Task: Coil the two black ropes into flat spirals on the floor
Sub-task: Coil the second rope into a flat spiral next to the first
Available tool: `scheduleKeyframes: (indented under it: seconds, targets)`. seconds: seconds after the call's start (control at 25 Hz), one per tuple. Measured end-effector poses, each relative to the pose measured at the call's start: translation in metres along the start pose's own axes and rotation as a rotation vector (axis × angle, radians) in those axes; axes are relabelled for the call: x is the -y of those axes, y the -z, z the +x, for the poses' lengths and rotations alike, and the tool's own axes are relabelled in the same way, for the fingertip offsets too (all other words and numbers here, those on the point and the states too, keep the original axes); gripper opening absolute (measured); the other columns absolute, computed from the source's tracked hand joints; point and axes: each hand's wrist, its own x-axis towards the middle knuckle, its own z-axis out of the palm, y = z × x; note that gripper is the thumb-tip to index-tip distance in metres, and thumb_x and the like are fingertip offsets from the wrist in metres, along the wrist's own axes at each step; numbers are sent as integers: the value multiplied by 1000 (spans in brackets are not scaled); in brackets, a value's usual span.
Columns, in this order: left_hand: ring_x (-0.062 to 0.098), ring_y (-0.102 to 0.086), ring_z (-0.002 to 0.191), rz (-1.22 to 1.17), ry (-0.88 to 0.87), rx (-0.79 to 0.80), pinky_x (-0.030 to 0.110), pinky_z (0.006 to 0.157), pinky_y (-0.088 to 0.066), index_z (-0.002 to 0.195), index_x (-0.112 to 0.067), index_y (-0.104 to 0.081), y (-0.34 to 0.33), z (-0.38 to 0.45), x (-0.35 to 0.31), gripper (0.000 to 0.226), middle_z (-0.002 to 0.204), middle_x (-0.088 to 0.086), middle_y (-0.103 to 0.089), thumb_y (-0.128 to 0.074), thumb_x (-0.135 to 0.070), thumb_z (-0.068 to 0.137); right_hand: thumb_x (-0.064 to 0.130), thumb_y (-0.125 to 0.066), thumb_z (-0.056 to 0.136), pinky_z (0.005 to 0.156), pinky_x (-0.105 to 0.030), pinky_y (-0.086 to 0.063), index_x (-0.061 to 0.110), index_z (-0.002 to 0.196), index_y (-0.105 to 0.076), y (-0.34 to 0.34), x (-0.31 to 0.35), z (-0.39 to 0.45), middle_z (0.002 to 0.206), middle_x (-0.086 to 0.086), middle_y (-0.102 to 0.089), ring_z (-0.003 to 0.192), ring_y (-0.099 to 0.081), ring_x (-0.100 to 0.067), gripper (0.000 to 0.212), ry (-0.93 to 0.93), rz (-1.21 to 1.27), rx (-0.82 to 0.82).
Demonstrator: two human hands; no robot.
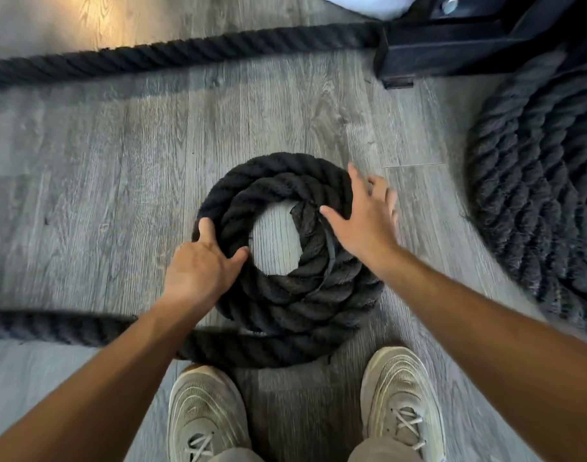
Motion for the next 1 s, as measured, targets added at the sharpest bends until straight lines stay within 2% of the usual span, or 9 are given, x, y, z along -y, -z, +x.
scheduleKeyframes:
  seconds: [0.08, 0.2, 0.28, 0.4, 0.52, 0.64, 0.72, 0.84, 1.0]
  targets:
    - [43, -66, 101, 73, 20, 18, 41, 74, -43, 135, -9, -28, 2, -3, -6, 75, 106, 25, -68, -43, -69, 92, 63, -63, 87, 114, -57, -25, 30, 162, -5, -19, -1, -42, 160, -14, -14, 142, -18, -35, 101, -227, 8, -49]
    - [39, -61, 119, 232, 75, 184, 42, 85, -45, 144, -16, -23, 23, 15, -14, 88, 127, 19, -64, -40, -79, 86, 62, -61, 89, 114, -57, -22, 29, 162, 8, -33, -14, -104, 159, -17, -15, 142, -16, -37, 106, -396, 98, -29]
    - [38, -54, 129, 298, 86, 239, 45, 97, -45, 154, -18, -21, 42, 38, -22, 99, 142, 17, -55, -38, -85, 83, 57, -61, 91, 114, -55, -21, 25, 162, 10, -39, -20, -110, 154, -19, -19, 138, -17, -37, 105, -400, 148, -24]
    - [44, -51, 129, 156, -73, 71, 52, 101, -47, 152, -23, -23, 55, 67, -32, 89, 145, 22, -46, -45, -78, 86, 52, -60, 94, 113, -52, -22, 21, 162, 11, -43, -18, -102, 150, -19, -19, 132, -18, -33, 103, -366, 153, -39]
    - [48, -43, 134, 59, -239, 95, 53, 111, -38, 159, -38, -6, 42, 83, -30, 86, 157, 22, -32, -50, -66, 91, 51, -60, 95, 111, -51, -29, 19, 162, 11, -35, -22, -95, 144, -19, -20, 125, -19, -29, 102, -258, 136, -15]
    - [52, -44, 129, -150, -85, 63, 56, 108, -40, 156, -43, -10, 25, 75, -7, 88, 153, 25, -32, -59, -65, 87, 54, -55, 96, 112, -50, -32, 27, 161, 12, -15, -33, -49, 149, -17, -17, 132, -18, -31, 97, -123, -19, 113]
    - [54, -45, 129, -325, 53, 41, 59, 107, -42, 154, -39, -13, 13, 52, 8, 95, 150, 28, -33, -65, -68, 80, 56, -51, 98, 116, -54, -30, 34, 162, 6, 2, -31, -5, 157, -13, -16, 143, -19, -33, 88, -23, -89, 190]
    - [53, -48, 127, -453, 164, -4, 54, 107, -42, 152, -19, -21, -10, 2, 14, 105, 143, 32, -38, -75, -65, 73, 53, -51, 100, 115, -52, -33, 34, 162, -16, 12, -19, 32, 158, -7, -27, 143, -25, -30, 74, 168, -197, 177]
    - [50, -38, 134, -233, 183, -72, 55, 108, -37, 140, -4, -36, -4, 6, 16, 105, 147, 31, -34, -53, -84, 74, 47, -56, 100, 118, -57, -27, 30, 156, -37, -11, -24, 10, 166, -2, -24, 150, -20, -29, 62, 90, -84, 18]
